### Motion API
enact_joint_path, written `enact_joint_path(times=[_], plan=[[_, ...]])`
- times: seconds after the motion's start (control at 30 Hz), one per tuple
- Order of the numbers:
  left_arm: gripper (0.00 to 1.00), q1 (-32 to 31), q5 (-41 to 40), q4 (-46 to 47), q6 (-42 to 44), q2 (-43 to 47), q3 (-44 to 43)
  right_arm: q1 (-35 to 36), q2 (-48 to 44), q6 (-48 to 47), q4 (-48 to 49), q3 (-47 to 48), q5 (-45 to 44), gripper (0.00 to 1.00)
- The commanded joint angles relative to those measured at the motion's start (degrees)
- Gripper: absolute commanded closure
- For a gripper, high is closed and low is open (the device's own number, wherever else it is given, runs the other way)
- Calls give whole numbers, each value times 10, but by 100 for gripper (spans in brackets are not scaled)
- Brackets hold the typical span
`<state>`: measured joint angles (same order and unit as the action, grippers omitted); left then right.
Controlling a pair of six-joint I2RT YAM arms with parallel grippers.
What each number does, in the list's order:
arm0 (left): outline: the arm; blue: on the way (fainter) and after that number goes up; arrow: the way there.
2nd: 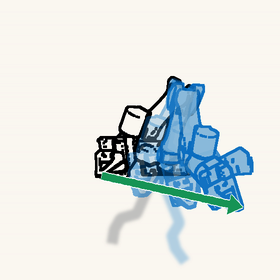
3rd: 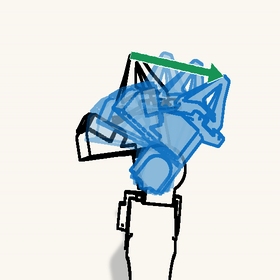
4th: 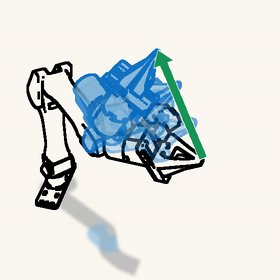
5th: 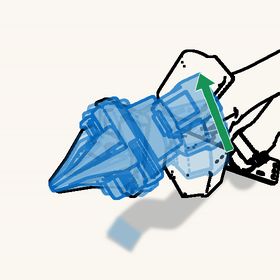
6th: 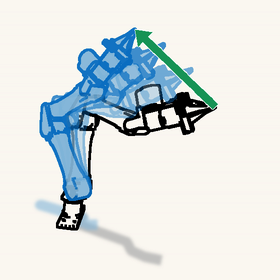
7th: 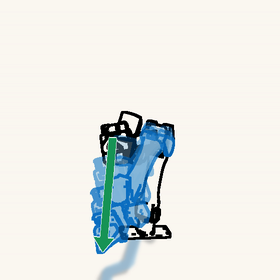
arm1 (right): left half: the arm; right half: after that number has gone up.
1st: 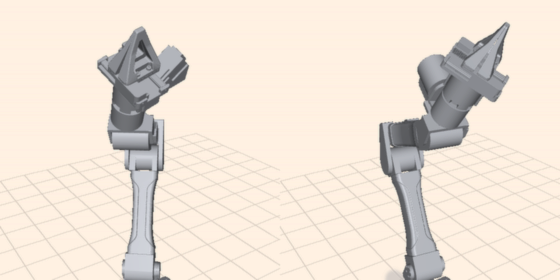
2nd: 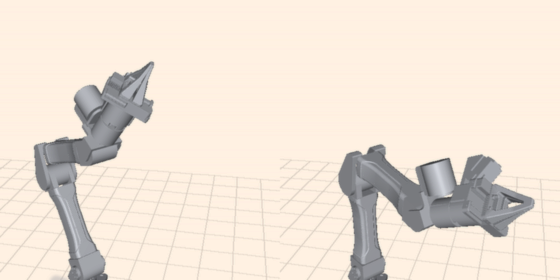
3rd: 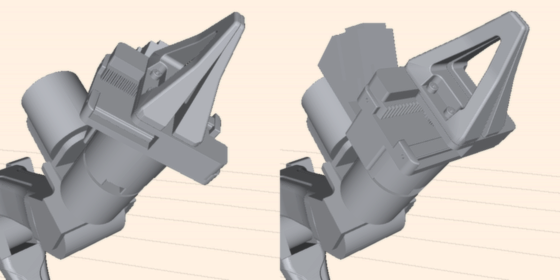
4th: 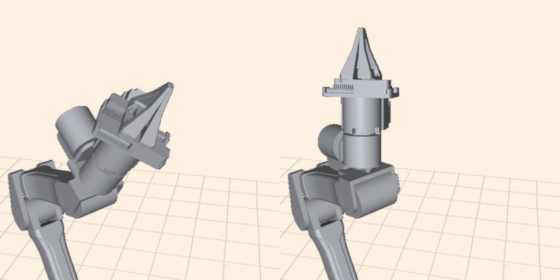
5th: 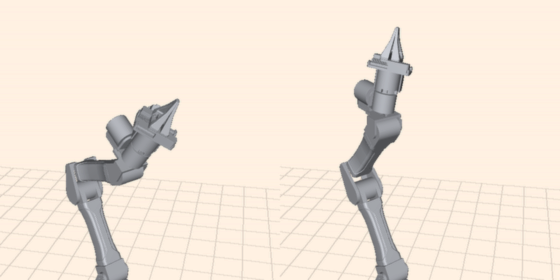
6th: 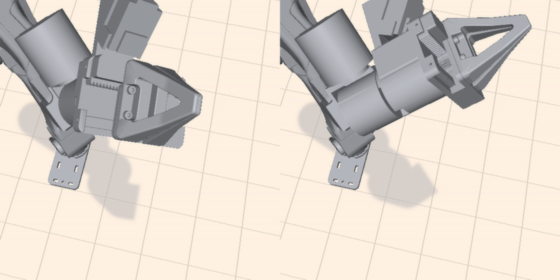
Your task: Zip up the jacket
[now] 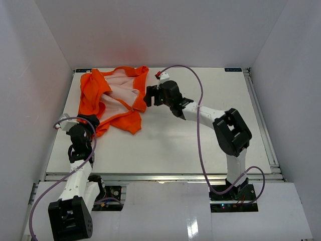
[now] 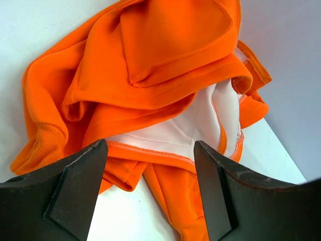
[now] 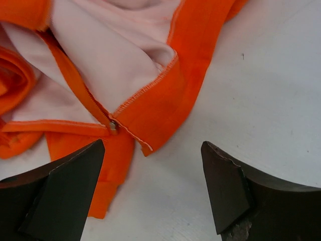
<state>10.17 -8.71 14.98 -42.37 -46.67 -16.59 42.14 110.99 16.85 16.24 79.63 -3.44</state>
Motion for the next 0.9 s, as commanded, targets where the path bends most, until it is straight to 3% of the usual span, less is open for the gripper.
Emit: enact_joint_path(times=[0.0, 0.37, 0.6, 0.67, 0.73, 0.87], plan=[[19, 1, 28, 54, 31, -49, -10, -4, 81, -23, -30, 87, 74, 15], [20, 0, 84, 112, 66, -280, -124, -12, 203, -12, -27, 188, 95, 13], [30, 0, 149, 134, 91, -400, -202, -20, 235, 10, -2, 198, 104, 37], [52, 1, 183, 163, 93, -410, -210, -22, 233, 11, 1, 192, 104, 46], [74, 0, 209, 172, 89, -408, -211, -24, 220, 7, 5, 173, 102, 62], [100, 0, 252, 176, 64, -386, -211, -27, 170, 7, 32, 101, 103, 84]])
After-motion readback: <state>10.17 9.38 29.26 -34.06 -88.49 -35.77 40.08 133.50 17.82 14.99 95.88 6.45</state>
